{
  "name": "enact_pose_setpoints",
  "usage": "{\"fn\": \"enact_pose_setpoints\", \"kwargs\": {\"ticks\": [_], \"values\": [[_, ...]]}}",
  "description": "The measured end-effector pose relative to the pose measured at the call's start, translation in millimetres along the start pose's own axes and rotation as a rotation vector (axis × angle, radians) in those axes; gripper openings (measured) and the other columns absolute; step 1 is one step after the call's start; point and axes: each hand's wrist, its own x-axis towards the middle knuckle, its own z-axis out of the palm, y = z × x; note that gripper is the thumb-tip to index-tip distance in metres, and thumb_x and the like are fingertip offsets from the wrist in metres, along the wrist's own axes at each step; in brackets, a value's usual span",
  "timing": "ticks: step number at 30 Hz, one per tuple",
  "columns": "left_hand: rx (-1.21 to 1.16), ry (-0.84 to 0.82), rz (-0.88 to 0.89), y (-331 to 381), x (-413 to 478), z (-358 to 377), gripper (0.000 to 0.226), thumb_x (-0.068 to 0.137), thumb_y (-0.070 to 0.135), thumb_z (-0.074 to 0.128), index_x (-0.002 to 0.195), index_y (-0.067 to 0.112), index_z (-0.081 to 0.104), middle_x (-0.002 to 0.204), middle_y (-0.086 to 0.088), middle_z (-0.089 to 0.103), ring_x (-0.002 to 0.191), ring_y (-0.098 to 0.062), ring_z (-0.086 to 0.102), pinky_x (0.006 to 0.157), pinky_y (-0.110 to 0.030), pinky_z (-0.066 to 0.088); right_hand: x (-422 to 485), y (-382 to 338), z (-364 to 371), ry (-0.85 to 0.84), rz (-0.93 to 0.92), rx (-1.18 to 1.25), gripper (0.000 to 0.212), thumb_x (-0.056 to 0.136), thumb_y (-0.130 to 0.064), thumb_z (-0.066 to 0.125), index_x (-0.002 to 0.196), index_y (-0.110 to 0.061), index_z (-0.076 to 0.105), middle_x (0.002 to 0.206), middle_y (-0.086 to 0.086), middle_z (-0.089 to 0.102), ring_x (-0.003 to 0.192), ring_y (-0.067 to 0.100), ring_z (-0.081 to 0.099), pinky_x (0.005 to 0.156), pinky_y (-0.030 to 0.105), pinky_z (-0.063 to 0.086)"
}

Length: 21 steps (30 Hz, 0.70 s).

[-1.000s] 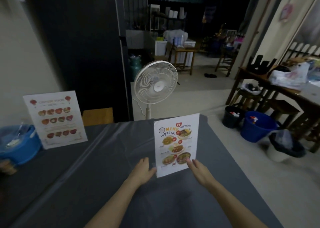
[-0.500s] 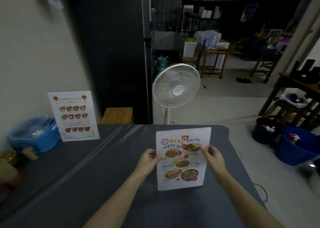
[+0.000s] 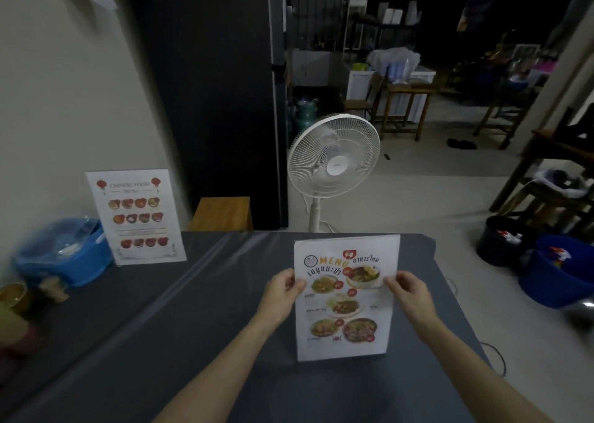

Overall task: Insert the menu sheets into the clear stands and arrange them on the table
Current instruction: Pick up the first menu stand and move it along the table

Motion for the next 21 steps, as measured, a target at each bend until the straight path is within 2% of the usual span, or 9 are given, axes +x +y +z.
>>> {"fn": "enact_pose_setpoints", "kwargs": {"ticks": [6, 11, 15, 17, 19, 21], "values": [[-0.001, -0.059, 0.023, 4, 34, -8, 0.018, 0.094, 0.015, 0.057, 0.107, 0.005, 0.066, 0.108, -0.005, 0.074, 0.098, -0.017, 0.072, 0.085, -0.041, 0.06, 12, -19, -4, 0.026, -0.001, -0.093, 0.017, 0.092, -0.021, 0.058, 0.09, -0.004, 0.062, 0.092, 0.01, 0.069, 0.082, 0.023, 0.067, 0.061, 0.029, 0.051], [0.016, -0.096, 0.066, 17, 62, -6, 0.021, 0.095, 0.016, 0.057, 0.112, 0.007, 0.065, 0.111, -0.005, 0.073, 0.1, -0.017, 0.071, 0.087, -0.041, 0.059, 23, -29, -13, 0.04, 0.016, -0.165, 0.022, 0.095, -0.024, 0.052, 0.094, -0.004, 0.059, 0.095, 0.012, 0.068, 0.088, 0.027, 0.067, 0.075, 0.046, 0.056], [0.077, -0.13, 0.09, 35, 84, 0, 0.024, 0.094, 0.017, 0.058, 0.115, 0.006, 0.065, 0.113, -0.008, 0.072, 0.1, -0.017, 0.07, 0.084, -0.034, 0.059, 41, -31, -26, 0.051, 0.01, -0.211, 0.022, 0.094, -0.023, 0.052, 0.091, -0.003, 0.06, 0.094, 0.014, 0.069, 0.089, 0.032, 0.068, 0.08, 0.059, 0.055], [0.096, -0.139, 0.092, 46, 98, 4, 0.023, 0.094, 0.014, 0.057, 0.114, 0.006, 0.065, 0.111, -0.005, 0.072, 0.096, -0.014, 0.069, 0.076, -0.025, 0.057, 55, -36, -32, 0.059, 0.001, -0.229, 0.021, 0.094, -0.02, 0.052, 0.092, -0.001, 0.06, 0.094, 0.016, 0.069, 0.089, 0.033, 0.067, 0.082, 0.058, 0.054], [0.115, -0.135, 0.092, 57, 111, 10, 0.021, 0.094, 0.012, 0.056, 0.112, 0.006, 0.064, 0.105, -0.001, 0.07, 0.086, -0.004, 0.066, 0.064, -0.013, 0.051, 69, -43, -37, 0.063, -0.013, -0.226, 0.019, 0.094, -0.017, 0.052, 0.091, -0.001, 0.061, 0.096, 0.017, 0.069, 0.09, 0.034, 0.067, 0.083, 0.057, 0.054], [0.106, -0.121, 0.086, 66, 127, 15, 0.021, 0.095, 0.012, 0.056, 0.114, 0.005, 0.062, 0.103, -0.001, 0.068, 0.083, -0.001, 0.063, 0.06, -0.011, 0.048, 86, -46, -42, 0.067, -0.04, -0.217, 0.018, 0.094, -0.016, 0.054, 0.091, -0.001, 0.063, 0.097, 0.017, 0.07, 0.091, 0.034, 0.068, 0.084, 0.057, 0.054]]}}
